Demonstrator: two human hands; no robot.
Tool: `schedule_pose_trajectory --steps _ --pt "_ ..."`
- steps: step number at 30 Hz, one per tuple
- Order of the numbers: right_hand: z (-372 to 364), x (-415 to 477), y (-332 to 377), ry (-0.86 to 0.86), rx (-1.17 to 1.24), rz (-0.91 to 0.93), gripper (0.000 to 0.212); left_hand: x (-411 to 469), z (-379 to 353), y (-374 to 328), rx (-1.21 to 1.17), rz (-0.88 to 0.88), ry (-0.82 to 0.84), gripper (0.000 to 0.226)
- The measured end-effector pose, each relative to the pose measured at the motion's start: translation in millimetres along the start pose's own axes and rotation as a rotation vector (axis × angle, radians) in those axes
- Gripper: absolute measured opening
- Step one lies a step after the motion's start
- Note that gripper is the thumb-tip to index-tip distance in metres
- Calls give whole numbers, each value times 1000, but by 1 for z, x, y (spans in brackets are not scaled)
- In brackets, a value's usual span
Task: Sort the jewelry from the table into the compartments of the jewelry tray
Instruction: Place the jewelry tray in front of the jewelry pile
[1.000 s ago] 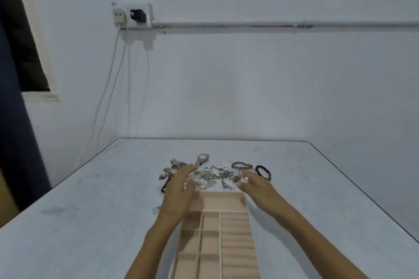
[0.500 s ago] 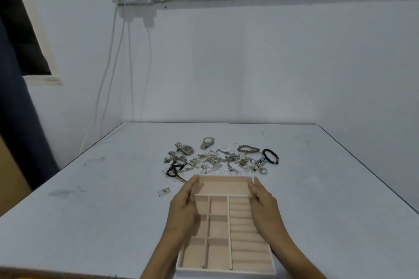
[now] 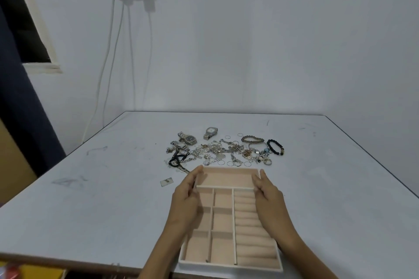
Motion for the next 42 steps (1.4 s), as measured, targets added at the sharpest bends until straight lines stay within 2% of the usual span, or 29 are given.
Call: schedule_pose_trajectory --steps 21,24,26,28,30,33,37,40,42 --pt "3 1 4 -1 50 36 47 0 2 -6 -40 -8 -15 70" --pt "13 5 2 -15 191 7 49 -1 8 -10 -136 2 -75 61" --pt "29 12 2 -65 212 4 41 5 18 -11 -157 14 -169 49" --pt "50 25 8 -144 137 31 28 21 31 -20 -42 -47 -245 41" --pt "64 42 17 -167 3 52 16 45 35 -32 135 -137 -231 36" --pt "58 72 18 -25 -128 25 9 86 17 -41 349 -182 -49 21" --pt "45 104 12 84 -354 -7 13 125 -21 -38 833 -119 231 13" --pt "45 116 16 102 -486 -18 17 133 -39 -38 1013 -119 331 17" --pt "46 120 15 99 -517 -21 15 135 -46 -42 1112 -145 341 19"
Point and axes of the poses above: each hand's wrist, its own x-axis towards the middle knuckle, its own z-axis out of the back of the hand, y = z × x, the point moved 7 cm from there along x, towards the middle knuckle, and after that the axes turned 10 degrees about y, right-handed, at the moved point
